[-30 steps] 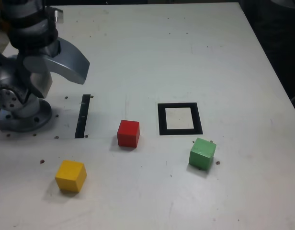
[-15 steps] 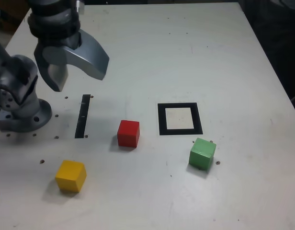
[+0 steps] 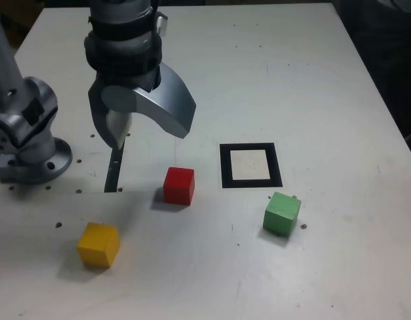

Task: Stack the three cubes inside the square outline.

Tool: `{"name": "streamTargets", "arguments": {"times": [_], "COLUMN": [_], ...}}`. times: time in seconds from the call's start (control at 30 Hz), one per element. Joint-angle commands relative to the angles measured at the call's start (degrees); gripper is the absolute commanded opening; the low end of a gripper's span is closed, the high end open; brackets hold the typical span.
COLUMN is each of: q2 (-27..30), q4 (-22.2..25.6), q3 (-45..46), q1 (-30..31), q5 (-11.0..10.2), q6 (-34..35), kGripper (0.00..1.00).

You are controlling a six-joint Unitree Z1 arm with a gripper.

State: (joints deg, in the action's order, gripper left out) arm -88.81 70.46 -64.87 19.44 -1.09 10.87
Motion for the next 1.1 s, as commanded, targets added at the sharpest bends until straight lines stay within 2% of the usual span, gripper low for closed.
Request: {"name": "streamTargets", "arguments": {"times": [0.0,0.17,0.53,0.87,1.07], "q2": [-1.7,-5.2,-15.7,-17.2,-17.8], "q4": [0.0,-1.3,-8.8,-12.3,-16.6], "q3": [-1.5,-1.7,-1.5,1.8,3.3], "q1": [1.2,1.5,1.7,0.3,-0.2], "q5": [0.0,0.1,1.9,1.0,1.0], "q6": [0.7,0.9,0.6,0.2,-1.0], "kGripper": [0.99,0.99,0.99,0.98,0.92]}}
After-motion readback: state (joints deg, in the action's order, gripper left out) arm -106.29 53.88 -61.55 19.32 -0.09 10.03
